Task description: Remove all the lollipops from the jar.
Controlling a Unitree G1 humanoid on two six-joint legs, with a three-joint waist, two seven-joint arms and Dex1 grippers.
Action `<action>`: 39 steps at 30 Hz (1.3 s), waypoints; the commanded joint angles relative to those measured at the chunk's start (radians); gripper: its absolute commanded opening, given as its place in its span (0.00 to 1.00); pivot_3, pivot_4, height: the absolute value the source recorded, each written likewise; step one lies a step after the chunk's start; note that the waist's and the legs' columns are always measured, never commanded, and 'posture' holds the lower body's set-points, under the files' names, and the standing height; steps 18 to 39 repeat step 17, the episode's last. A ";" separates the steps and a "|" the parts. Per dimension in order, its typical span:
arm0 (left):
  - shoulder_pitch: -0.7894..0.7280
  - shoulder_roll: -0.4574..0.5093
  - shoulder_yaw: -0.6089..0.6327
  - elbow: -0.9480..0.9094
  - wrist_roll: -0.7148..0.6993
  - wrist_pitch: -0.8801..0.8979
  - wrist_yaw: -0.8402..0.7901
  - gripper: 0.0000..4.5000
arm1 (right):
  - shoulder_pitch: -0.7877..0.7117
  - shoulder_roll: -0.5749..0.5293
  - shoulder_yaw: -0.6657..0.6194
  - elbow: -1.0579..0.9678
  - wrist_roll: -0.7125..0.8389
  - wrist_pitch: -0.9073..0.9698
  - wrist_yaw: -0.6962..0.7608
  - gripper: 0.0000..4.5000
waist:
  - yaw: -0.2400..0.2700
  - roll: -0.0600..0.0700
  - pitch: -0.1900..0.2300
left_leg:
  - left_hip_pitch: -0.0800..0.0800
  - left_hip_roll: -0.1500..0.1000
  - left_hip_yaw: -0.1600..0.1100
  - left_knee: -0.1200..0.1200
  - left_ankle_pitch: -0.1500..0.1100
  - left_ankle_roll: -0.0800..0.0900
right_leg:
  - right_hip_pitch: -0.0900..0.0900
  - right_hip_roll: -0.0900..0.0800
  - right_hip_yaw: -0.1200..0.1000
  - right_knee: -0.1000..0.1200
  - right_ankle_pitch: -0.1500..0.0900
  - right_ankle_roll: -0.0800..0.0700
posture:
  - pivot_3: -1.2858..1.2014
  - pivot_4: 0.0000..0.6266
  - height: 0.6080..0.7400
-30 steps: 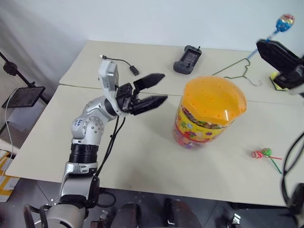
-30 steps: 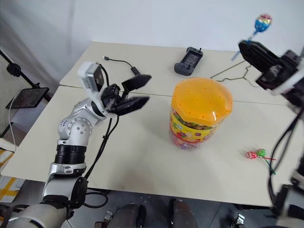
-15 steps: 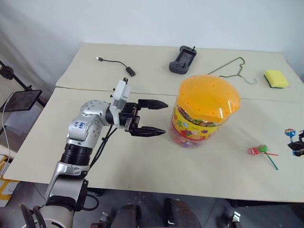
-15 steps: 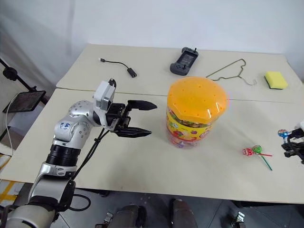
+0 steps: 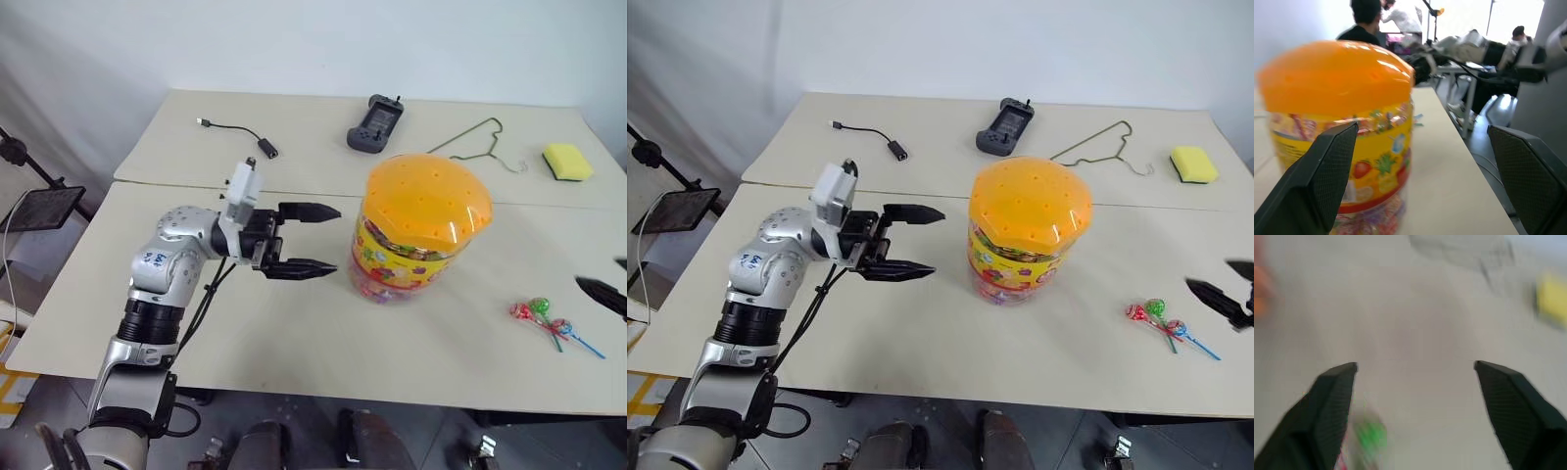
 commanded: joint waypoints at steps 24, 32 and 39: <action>0.545 0.230 0.206 -0.117 0.212 -0.295 0.220 1.00 | 0.029 0.101 0.200 -0.185 0.035 -0.285 0.299 0.99 | 0.007 0.000 0.000 | 0.000 -0.002 -0.003 -0.007 -0.003 0.002 | 0.002 -0.008 -0.002 -0.013 -0.001 -0.001 | 0.52 0.24 1.00; 0.545 0.230 0.206 -0.117 0.212 -0.295 0.220 1.00 | 0.029 0.101 0.200 -0.185 0.035 -0.285 0.299 0.99 | 0.007 0.000 0.000 | 0.000 -0.002 -0.003 -0.007 -0.003 0.002 | 0.002 -0.008 -0.002 -0.013 -0.001 -0.001 | 0.52 0.24 1.00; 0.545 0.230 0.206 -0.117 0.212 -0.295 0.220 1.00 | 0.029 0.101 0.200 -0.185 0.035 -0.285 0.299 0.99 | 0.007 0.000 0.000 | 0.000 -0.002 -0.003 -0.007 -0.003 0.002 | 0.002 -0.008 -0.002 -0.013 -0.001 -0.001 | 0.52 0.24 1.00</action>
